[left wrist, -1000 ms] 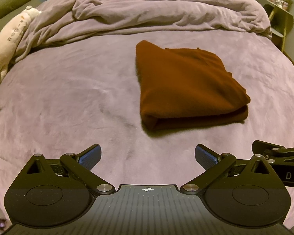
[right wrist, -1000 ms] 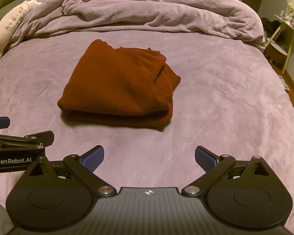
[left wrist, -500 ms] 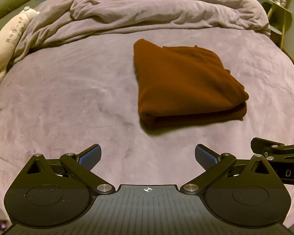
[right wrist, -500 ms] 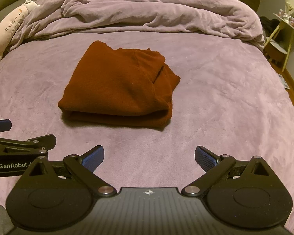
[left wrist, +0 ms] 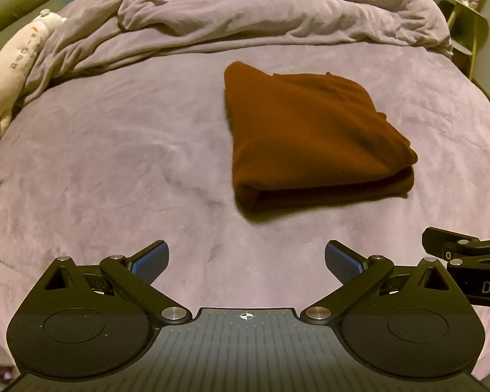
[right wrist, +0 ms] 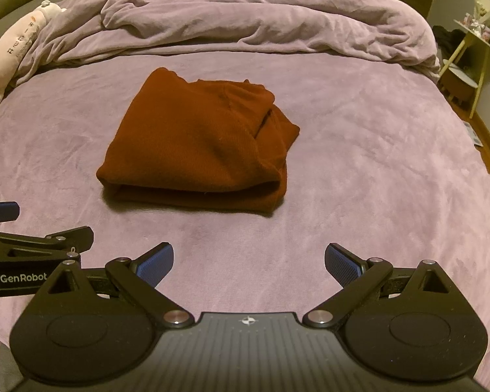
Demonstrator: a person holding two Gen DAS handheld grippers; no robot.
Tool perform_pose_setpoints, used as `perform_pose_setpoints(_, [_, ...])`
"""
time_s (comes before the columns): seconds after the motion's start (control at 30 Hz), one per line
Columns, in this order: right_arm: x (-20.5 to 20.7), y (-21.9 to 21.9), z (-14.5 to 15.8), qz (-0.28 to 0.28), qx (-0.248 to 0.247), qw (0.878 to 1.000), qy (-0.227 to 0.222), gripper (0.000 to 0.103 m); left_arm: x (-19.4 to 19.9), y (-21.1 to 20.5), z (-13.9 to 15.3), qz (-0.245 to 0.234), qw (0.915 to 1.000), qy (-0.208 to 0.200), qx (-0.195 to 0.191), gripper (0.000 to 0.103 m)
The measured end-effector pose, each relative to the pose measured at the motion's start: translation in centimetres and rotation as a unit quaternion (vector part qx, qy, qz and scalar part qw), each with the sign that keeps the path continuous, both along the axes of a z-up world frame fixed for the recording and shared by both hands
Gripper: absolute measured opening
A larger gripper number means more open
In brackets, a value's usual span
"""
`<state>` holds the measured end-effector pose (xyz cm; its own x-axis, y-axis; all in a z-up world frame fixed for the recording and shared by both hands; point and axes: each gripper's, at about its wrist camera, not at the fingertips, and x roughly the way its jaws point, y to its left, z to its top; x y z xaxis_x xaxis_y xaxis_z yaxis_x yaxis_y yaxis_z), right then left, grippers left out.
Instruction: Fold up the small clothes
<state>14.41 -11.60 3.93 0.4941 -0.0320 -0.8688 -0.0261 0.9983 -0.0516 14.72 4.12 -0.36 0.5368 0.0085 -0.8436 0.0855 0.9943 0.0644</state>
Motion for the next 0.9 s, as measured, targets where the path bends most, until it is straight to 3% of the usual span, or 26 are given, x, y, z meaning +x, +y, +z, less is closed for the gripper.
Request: perform_pose_setpoints(0.9, [-0.15, 0.00, -0.05, -0.005, -0.001, 1.000, -0.001, 0.099, -0.01, 0.27, -0.10, 0.000, 1.0000, 0.001, 0.004, 0.103])
